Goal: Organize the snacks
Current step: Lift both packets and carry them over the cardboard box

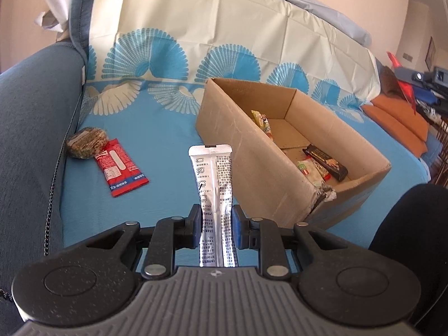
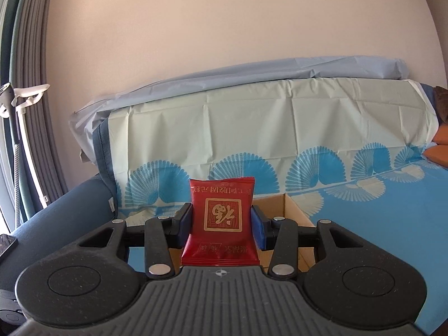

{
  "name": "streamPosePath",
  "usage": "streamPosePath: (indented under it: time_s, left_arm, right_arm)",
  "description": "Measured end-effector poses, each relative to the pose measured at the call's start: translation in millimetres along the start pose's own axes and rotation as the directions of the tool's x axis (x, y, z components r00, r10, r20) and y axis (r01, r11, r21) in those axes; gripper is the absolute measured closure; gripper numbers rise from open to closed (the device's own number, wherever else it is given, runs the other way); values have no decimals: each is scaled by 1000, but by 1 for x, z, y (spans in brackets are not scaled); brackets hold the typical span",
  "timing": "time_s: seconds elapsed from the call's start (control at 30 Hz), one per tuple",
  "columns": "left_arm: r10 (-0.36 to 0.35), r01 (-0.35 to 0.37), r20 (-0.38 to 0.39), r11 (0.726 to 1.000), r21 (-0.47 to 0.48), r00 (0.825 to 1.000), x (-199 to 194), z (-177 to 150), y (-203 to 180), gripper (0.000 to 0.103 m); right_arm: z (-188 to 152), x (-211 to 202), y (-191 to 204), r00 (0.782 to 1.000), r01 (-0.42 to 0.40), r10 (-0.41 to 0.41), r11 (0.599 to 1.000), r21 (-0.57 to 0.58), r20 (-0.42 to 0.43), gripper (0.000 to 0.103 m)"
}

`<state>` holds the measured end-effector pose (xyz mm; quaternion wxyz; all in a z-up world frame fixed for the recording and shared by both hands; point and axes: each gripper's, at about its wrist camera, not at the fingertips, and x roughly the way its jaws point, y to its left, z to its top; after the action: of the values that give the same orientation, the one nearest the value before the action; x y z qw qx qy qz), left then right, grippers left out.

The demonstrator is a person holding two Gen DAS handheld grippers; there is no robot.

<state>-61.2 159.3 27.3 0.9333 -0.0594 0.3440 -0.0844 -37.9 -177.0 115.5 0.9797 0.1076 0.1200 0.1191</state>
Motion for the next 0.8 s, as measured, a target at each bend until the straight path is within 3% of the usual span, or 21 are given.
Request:
streamPosePath:
  time_s: [0.13,0.33,0.63,0.8]
  left_arm:
    - [8,-8,-12,1000,-27,1000,0,5,4,79]
    - [57,-60,-37,994,-87,998,-6,32,13,79]
    - [98,-98,135,995,-8,986,-39,143,-20,79]
    - [74,-81,173,996,34,982,-29,176,-66,79]
  right_arm:
    - [3,6,-19,1000,-11,11,999,47,12,58]
    - [7,28,-39,998,-64,63,998,30,23,58]
    - [11,69,-63,995,-101,100,993,54,26,58]
    - [11,79,-74,994,-105,102,987,120,26,58]
